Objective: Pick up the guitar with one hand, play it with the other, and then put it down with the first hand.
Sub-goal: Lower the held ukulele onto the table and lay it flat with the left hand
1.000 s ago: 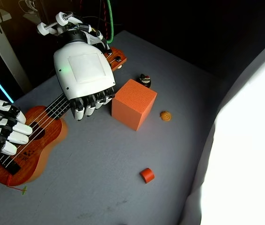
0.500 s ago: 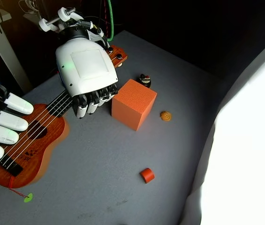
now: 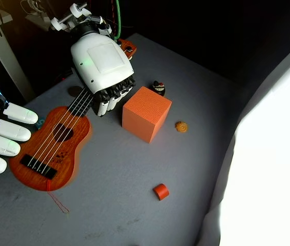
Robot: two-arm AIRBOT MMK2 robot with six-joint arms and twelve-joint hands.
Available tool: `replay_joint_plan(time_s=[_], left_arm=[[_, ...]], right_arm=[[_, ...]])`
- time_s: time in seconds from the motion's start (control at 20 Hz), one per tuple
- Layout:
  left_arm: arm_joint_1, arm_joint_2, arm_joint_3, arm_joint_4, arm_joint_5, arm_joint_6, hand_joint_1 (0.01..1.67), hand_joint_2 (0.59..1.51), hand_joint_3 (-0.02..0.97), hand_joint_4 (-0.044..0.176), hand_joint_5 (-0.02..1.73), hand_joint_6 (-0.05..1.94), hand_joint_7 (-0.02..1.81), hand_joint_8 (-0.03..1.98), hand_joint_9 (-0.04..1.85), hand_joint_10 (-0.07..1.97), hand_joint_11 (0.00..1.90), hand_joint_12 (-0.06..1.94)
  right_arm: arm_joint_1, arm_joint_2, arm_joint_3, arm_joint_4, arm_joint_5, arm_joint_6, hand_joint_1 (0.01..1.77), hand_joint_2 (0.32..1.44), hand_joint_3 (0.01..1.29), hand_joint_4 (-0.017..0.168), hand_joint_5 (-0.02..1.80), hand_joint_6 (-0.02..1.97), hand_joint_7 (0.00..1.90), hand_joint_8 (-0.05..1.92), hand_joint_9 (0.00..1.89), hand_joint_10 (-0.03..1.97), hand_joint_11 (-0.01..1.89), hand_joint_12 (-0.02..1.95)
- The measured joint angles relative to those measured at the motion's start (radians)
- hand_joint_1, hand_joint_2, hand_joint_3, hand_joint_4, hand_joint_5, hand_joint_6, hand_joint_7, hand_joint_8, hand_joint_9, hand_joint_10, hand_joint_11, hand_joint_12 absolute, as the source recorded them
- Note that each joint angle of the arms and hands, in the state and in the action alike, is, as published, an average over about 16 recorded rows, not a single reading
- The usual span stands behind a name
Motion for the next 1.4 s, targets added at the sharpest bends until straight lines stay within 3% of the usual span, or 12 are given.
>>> replay_joint_plan(time_s=[0.25,0.45,1.05,1.4], left_arm=[[0.066,0.013,-0.034,0.059,0.025,-0.072,1.5,1.085,-0.015,0.003,1.29,1.88,1.33,1.97,1.45,1.93,1.52,1.92],[0.122,0.002,-0.041,0.114,0.028,-0.135,1.5,1.084,-0.015,0.003,1.29,1.88,1.33,1.97,1.44,1.93,1.52,1.92],[0.245,-0.079,0.015,0.218,0.037,-0.242,1.46,1.087,-0.015,0.005,1.28,1.89,1.33,1.96,1.44,1.92,1.52,1.92],[0.298,-0.126,0.058,0.27,0.037,-0.286,1.23,1.089,-0.015,0.073,1.25,1.9,1.35,1.93,1.45,1.91,1.52,1.92]], right_arm=[[-0.001,-0.001,0.0,0.0,0.001,0.002,0.54,1.34,0.01,0.004,0.18,0.12,0.22,-0.02,0.12,0.26,0.02,0.7],[-0.016,-0.001,-0.001,0.0,0.003,0.014,0.53,1.34,0.01,0.004,0.18,0.1,0.21,-0.02,0.11,0.25,0.02,0.66],[-0.078,-0.002,-0.007,0.0,0.018,0.04,0.53,1.35,0.02,0.003,0.18,0.08,0.2,-0.02,0.11,0.22,0.02,0.47],[-0.079,-0.003,-0.012,-0.001,0.043,0.019,0.54,1.35,0.02,0.003,0.19,0.07,0.2,-0.02,0.13,0.19,0.02,0.46]])
